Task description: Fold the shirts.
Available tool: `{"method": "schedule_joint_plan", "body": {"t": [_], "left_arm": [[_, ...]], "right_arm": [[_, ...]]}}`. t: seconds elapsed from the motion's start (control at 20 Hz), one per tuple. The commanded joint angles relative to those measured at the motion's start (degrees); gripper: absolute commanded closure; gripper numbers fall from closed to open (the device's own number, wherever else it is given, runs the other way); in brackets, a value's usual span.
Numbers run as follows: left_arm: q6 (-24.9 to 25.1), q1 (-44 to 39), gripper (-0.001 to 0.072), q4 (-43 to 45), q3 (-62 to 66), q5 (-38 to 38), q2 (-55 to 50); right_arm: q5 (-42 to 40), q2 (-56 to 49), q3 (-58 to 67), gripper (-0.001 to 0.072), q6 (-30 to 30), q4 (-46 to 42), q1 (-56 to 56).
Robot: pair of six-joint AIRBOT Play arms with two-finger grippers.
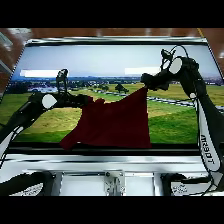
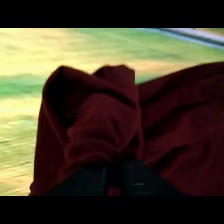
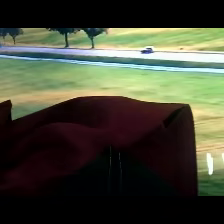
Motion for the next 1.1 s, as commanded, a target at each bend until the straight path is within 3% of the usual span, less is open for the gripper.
{"method": "schedule_joint_plan", "body": {"t": [0.0, 0.05, 0.2, 0.3, 0.35, 0.5, 0.7, 0.85, 1.05], "left_arm": [[4.87, 2.16, 0.0079, -2.71, 1.66, -2.86, -2.89], [7.61, 4.76, 0.0031, -2.40, 4.13, -8.79, -2.64], [14.32, 14.62, 0.0039, -2.10, 11.15, -30.73, -2.29], [17.38, 21.66, 0.0059, -1.16, 10.64, -42.47, -0.61], [17.81, 24.98, 0.0059, 0.42, 8.44, -46.40, 1.01], [19.17, 33.83, 0.0058, 1.81, -5.20, -45.66, 8.11], [21.44, 40.09, 0.0049, -4.39, -21.75, -37.46, 11.91], [24.33, 40.11, 0.0049, -11.45, -28.00, -31.74, 10.54], [27.08, 40.11, 0.0049, -13.53, -29.68, -29.97, 6.86]], "right_arm": [[-2.43, -1.25, 0.17, 0.0203, -0.48, 3.43, -0.72], [-0.90, -0.24, 0.90, 0.0090, -3.45, 3.15, -1.60], [10.23, 4.13, 2.38, 0.0091, -11.78, -1.68, -5.79], [23.89, 6.60, 2.32, 0.0099, -15.04, -10.27, -9.57], [29.97, 7.19, 2.10, 0.0153, -17.25, -13.05, -12.02], [33.53, 11.41, -5.90, 0.0157, -19.76, -6.99, -20.46], [24.68, 18.69, -24.94, 0.0154, -21.31, 9.51, -27.30], [19.91, 20.61, -33.59, 0.0155, -21.27, 11.02, -27.10], [18.73, 20.61, -35.91, 0.0155, -21.03, 12.04, -27.10]]}}
